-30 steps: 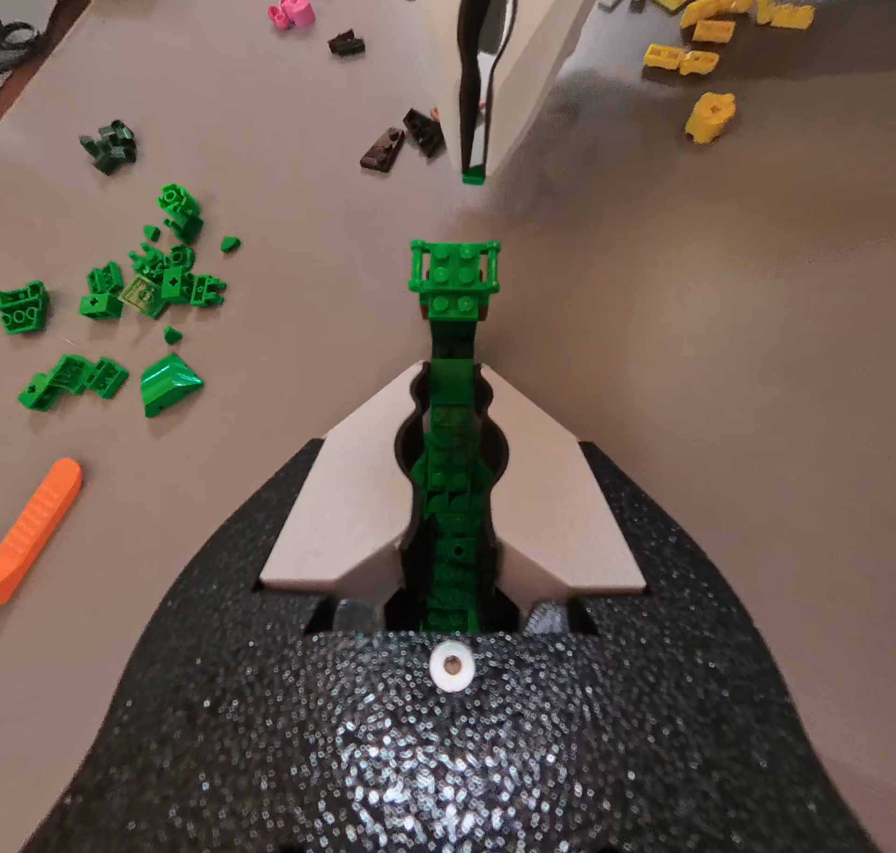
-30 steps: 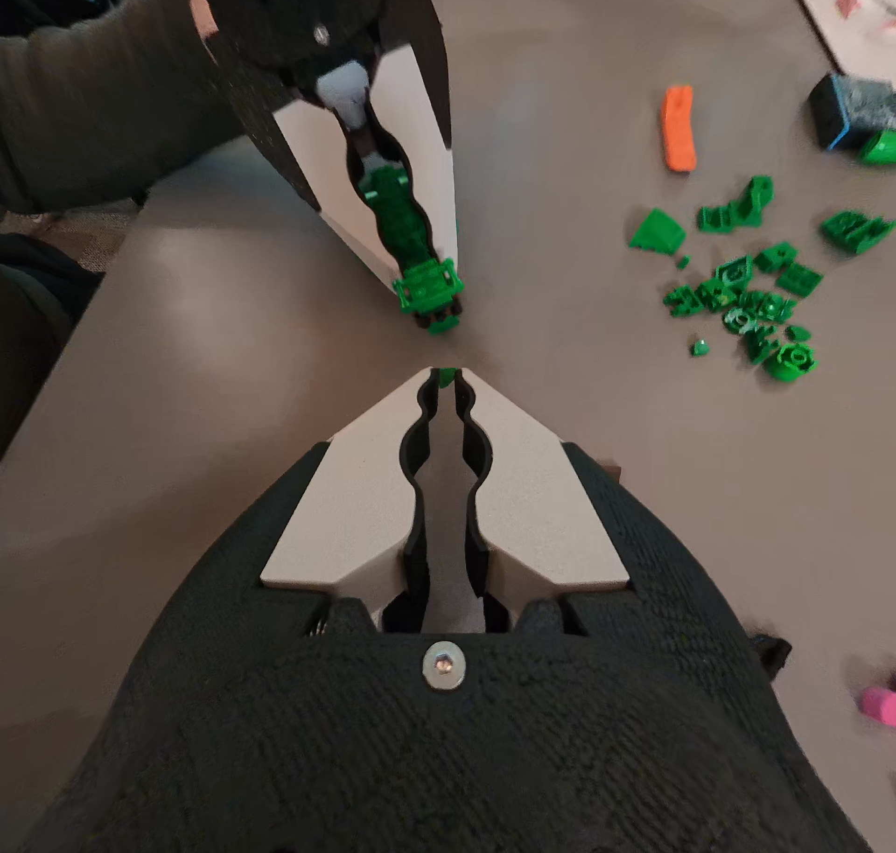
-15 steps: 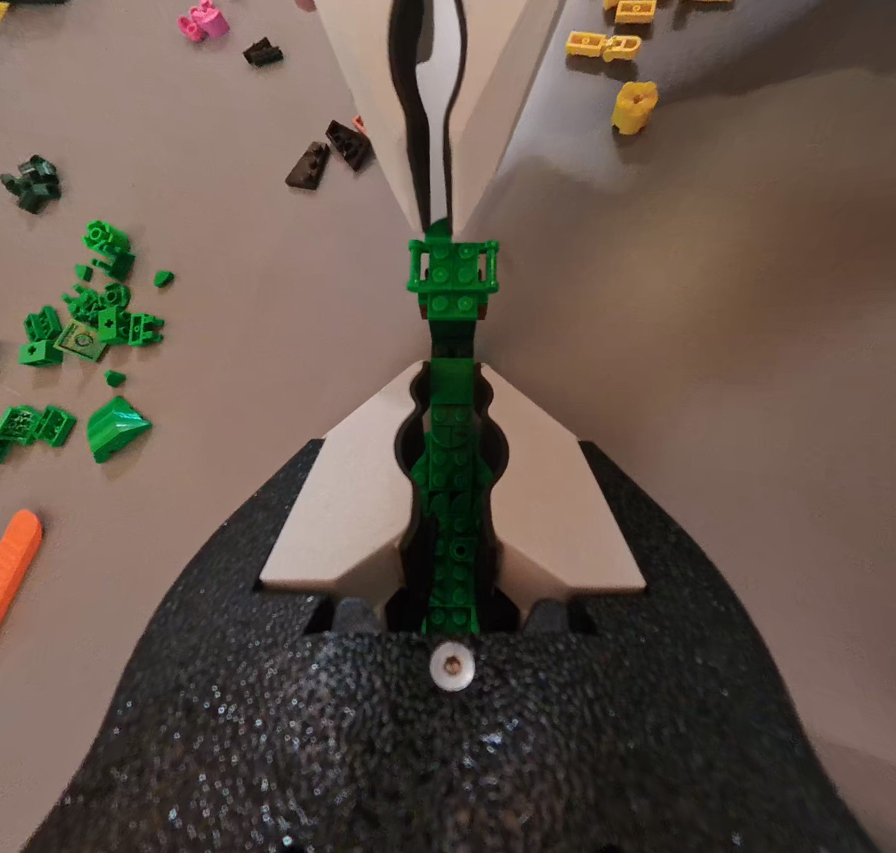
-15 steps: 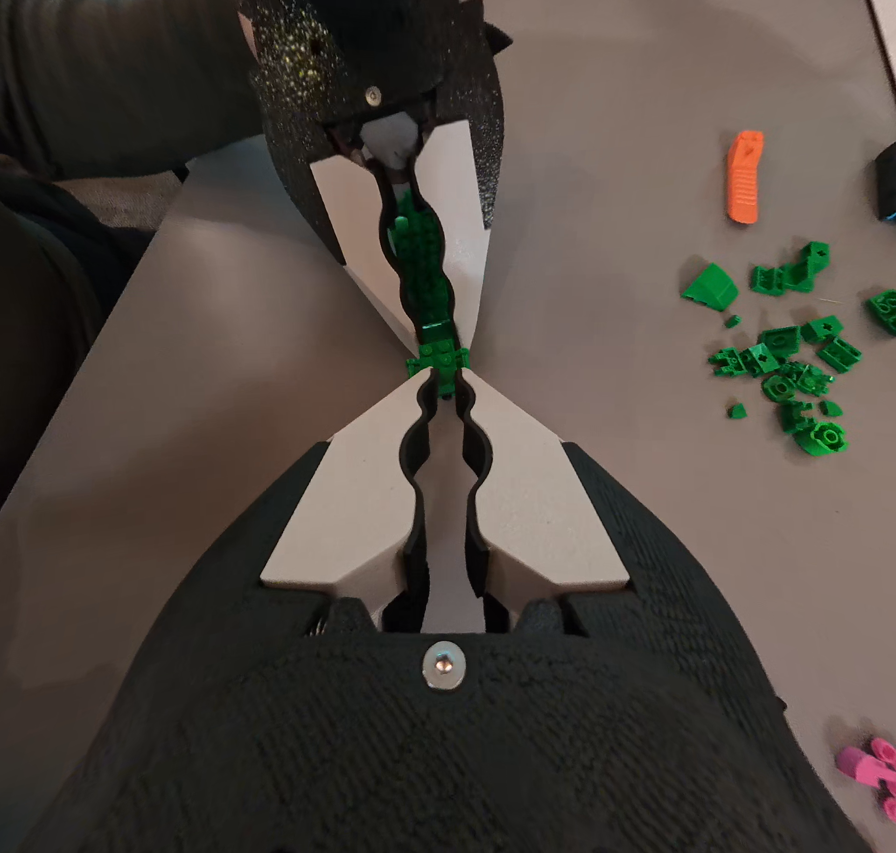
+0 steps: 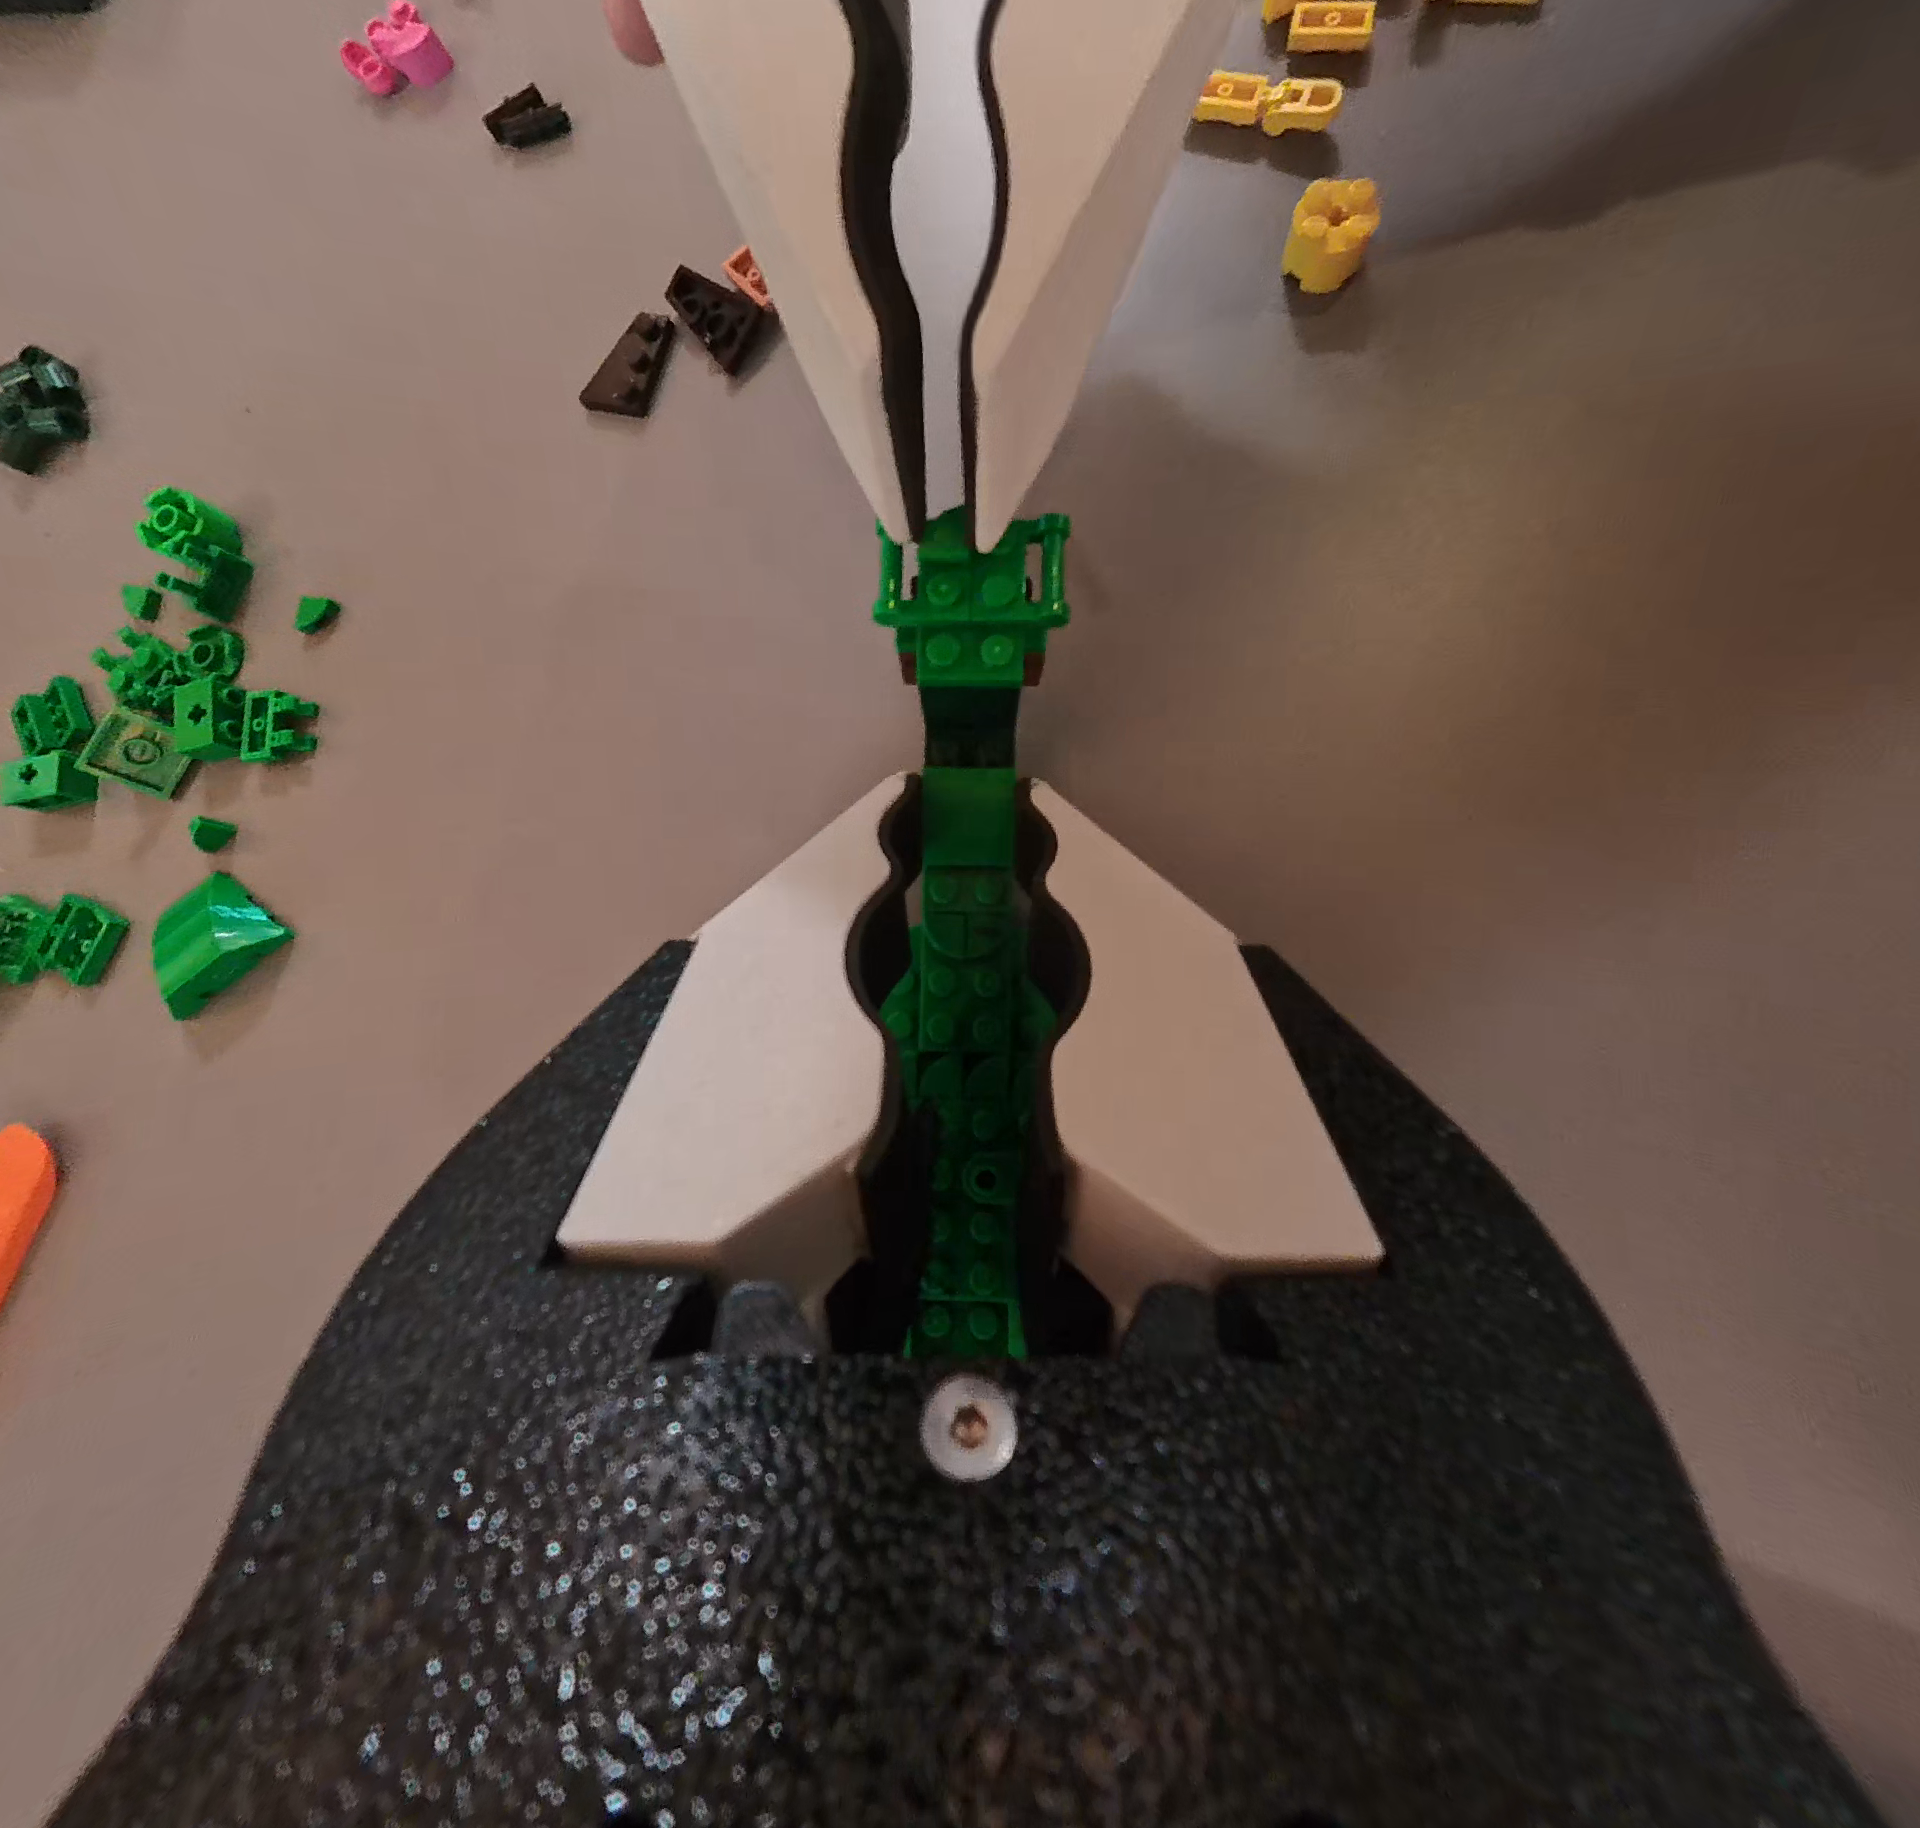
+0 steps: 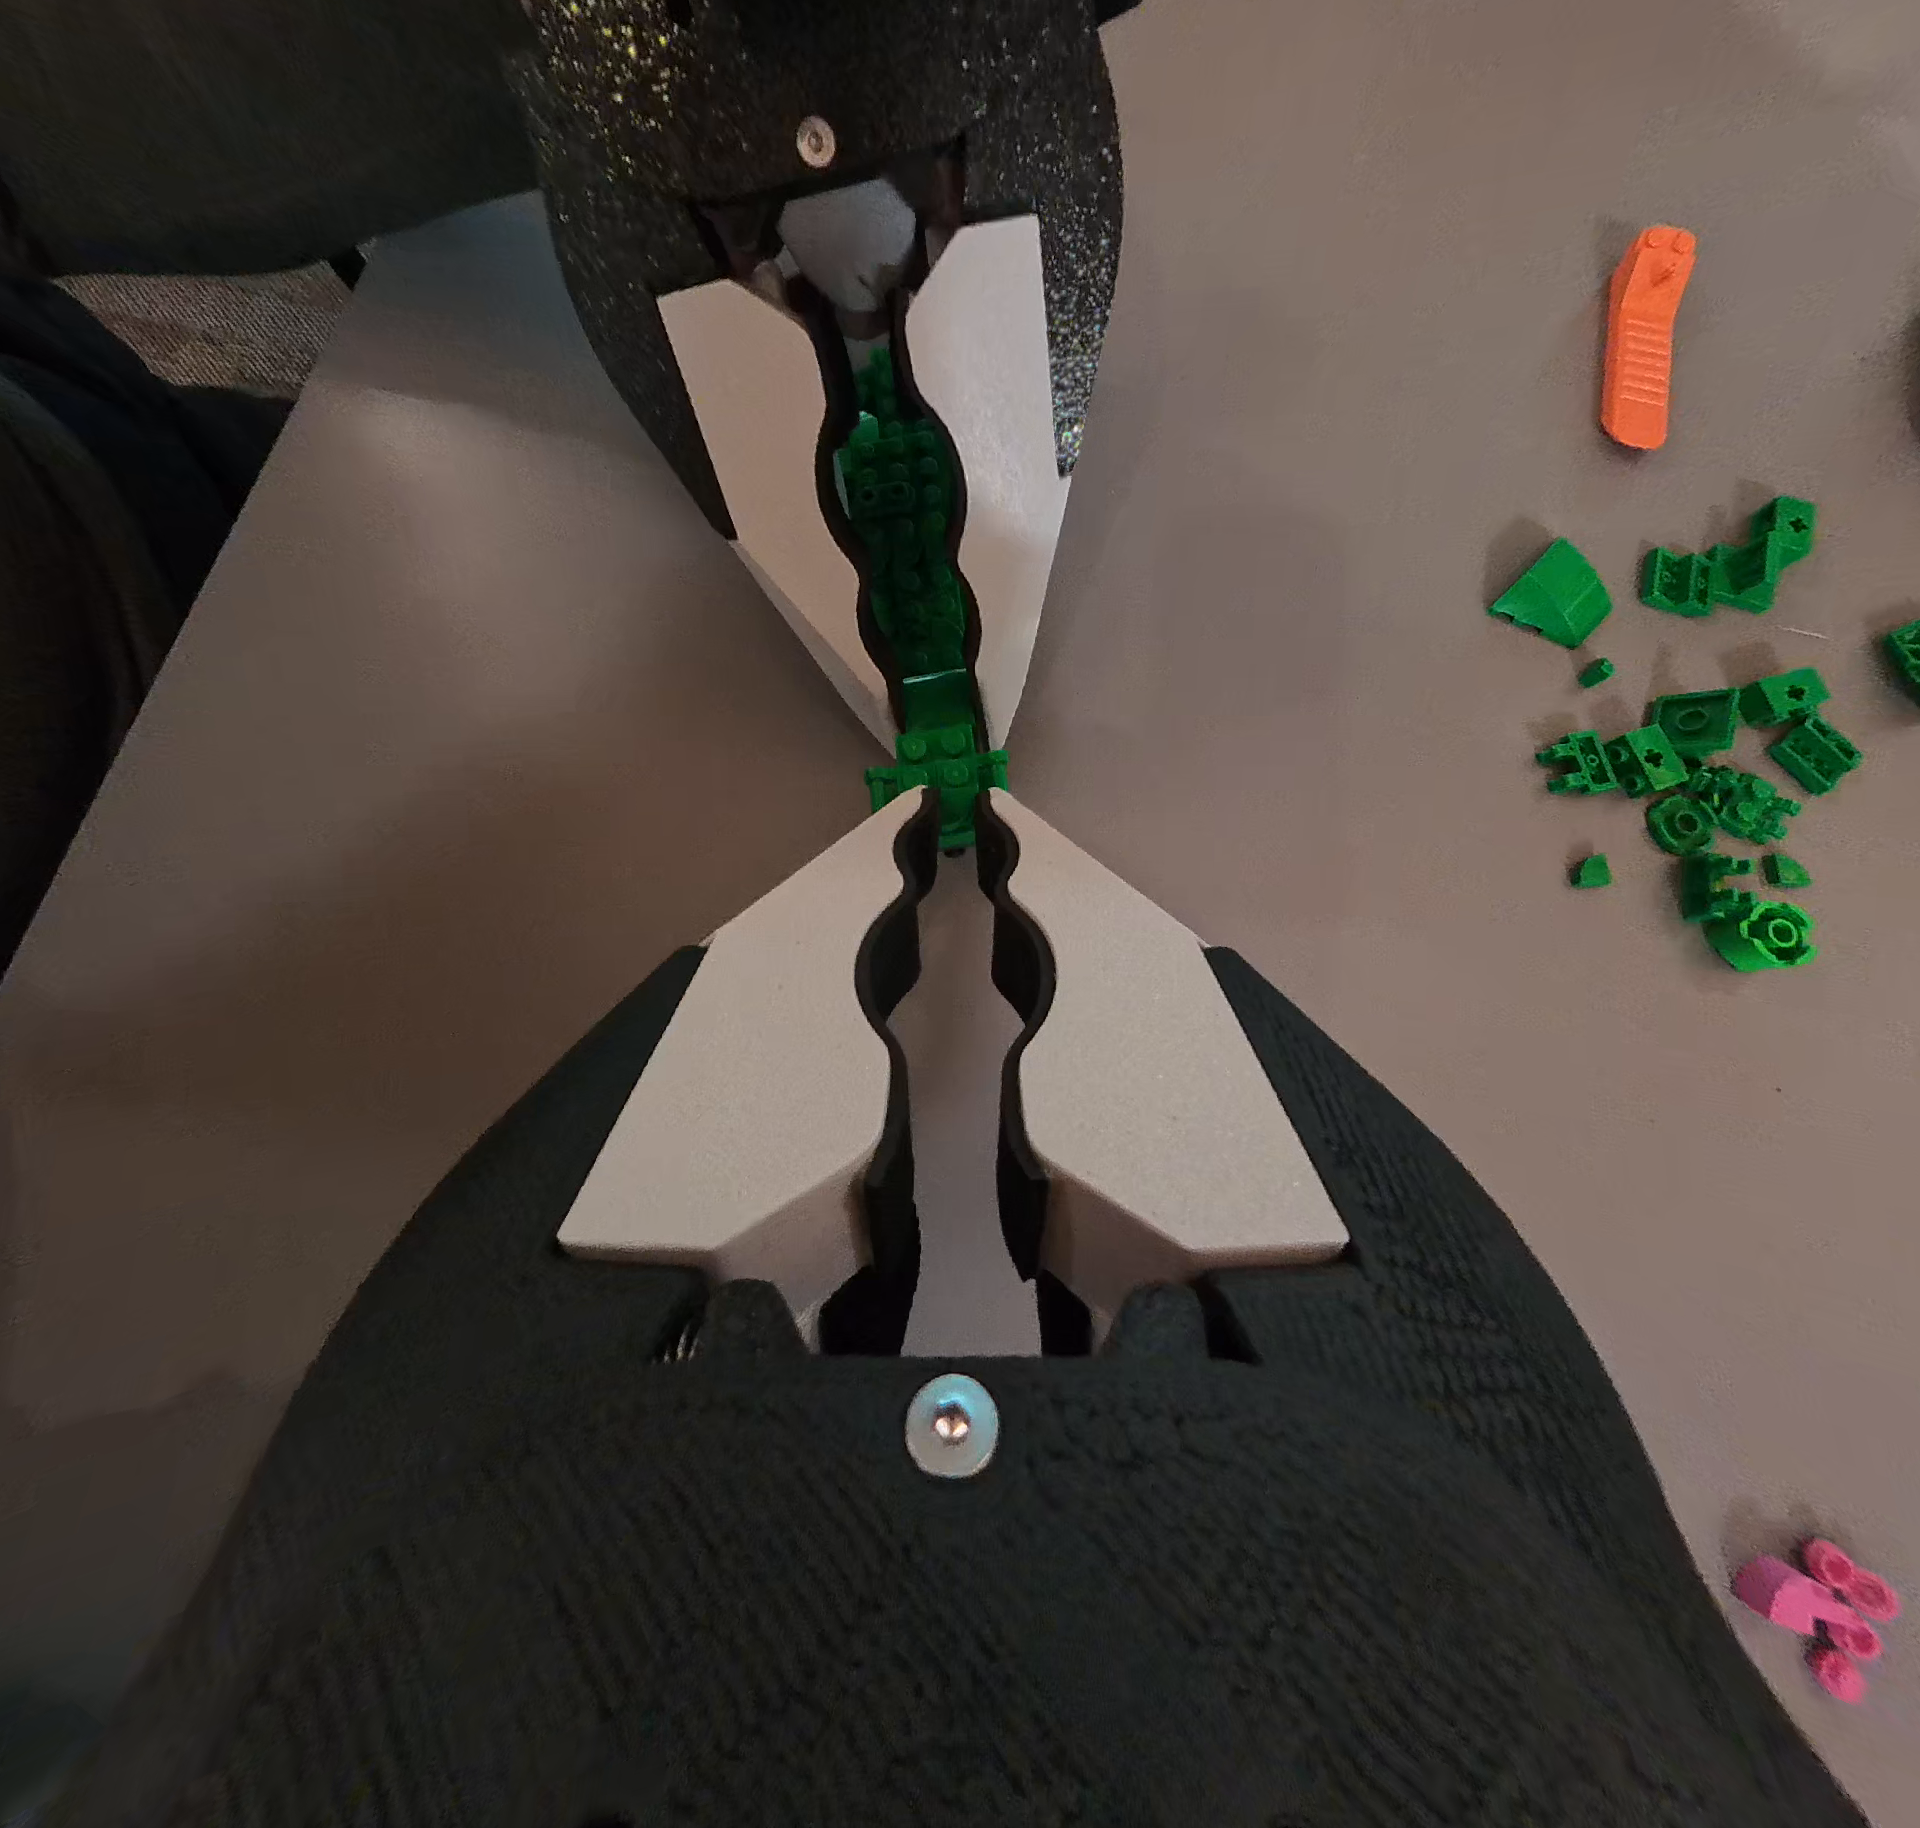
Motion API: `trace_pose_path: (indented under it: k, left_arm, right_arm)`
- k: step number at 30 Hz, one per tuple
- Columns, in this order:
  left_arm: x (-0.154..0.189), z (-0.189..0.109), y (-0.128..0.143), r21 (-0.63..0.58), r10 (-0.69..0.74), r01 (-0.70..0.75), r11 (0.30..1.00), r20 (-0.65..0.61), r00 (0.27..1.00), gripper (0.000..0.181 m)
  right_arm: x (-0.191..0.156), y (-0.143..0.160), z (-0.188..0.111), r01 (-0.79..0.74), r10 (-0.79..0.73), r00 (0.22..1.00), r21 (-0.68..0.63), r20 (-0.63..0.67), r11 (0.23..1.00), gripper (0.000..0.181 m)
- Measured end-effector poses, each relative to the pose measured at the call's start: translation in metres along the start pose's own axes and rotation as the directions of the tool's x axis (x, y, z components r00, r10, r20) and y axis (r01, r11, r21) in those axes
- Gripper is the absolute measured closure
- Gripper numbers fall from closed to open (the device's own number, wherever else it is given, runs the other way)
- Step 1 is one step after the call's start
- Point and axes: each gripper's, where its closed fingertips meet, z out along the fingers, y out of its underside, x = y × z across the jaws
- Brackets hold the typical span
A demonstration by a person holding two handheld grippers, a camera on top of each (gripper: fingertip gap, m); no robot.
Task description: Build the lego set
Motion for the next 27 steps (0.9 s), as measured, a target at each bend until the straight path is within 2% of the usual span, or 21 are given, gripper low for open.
trace_pose_path:
  k: [1, 27]
  left_arm:
    - [0.0004, 0.0001, -0.0001, 0.0, 0.001, -0.001, 1.0, -0.002, 1.0, 0.166]
    - [0.0047, 0.0005, 0.0008, 0.004, -0.027, 0.027, 1.0, -0.043, 0.999, 0.166]
  right_arm:
    - [-0.0004, 0.0002, 0.0001, 0.003, -0.003, 1.0, -0.003, 0.0, 1.0, 0.176]
    - [-0.002, 0.0011, 0.001, -0.008, 0.008, 1.0, -0.001, 0.013, 1.0, 0.172]
